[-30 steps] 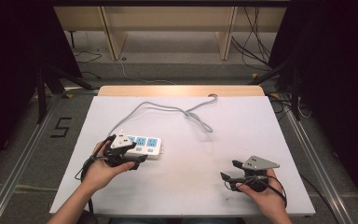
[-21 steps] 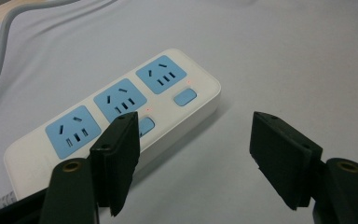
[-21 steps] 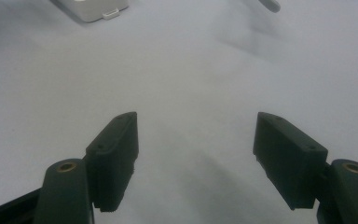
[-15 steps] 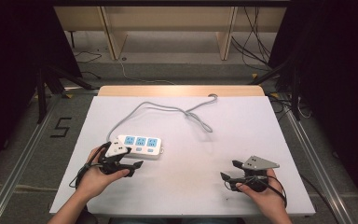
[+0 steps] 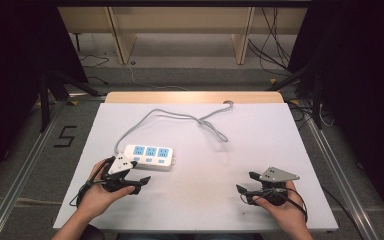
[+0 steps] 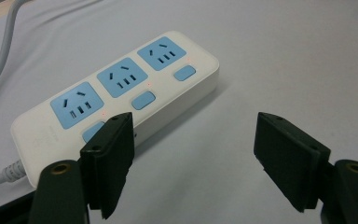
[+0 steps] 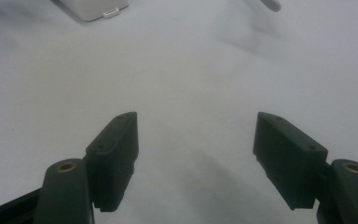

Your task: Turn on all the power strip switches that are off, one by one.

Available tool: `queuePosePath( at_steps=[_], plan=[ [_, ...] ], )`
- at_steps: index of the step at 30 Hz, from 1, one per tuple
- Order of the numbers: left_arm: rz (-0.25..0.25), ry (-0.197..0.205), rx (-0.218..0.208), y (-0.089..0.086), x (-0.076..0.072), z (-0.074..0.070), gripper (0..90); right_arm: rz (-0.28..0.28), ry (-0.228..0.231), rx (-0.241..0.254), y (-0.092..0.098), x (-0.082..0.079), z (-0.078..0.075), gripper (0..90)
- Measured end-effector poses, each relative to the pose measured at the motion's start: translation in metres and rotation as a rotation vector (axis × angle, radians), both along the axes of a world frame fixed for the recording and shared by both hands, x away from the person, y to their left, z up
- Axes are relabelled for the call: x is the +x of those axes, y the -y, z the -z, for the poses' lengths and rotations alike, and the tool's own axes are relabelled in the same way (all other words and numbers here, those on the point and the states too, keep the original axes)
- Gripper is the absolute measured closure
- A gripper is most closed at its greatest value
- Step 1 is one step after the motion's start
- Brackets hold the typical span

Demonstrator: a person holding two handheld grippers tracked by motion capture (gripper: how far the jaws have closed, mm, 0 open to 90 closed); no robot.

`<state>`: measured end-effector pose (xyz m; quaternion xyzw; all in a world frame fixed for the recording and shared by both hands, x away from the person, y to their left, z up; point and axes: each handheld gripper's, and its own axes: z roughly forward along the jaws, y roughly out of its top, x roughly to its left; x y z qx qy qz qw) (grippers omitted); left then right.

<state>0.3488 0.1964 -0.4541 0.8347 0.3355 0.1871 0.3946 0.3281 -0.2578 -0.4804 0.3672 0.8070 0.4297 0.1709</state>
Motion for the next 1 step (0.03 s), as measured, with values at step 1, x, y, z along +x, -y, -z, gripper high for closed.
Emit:
queuePosePath(
  at_steps=[1],
  plan=[
    [0.006, -0.001, 0.002, 0.0012, -0.0004, -0.0002, 28.9, 0.000, 0.000, 0.000, 0.0000, 0.0000, 0.0000, 32.0]
  ],
)
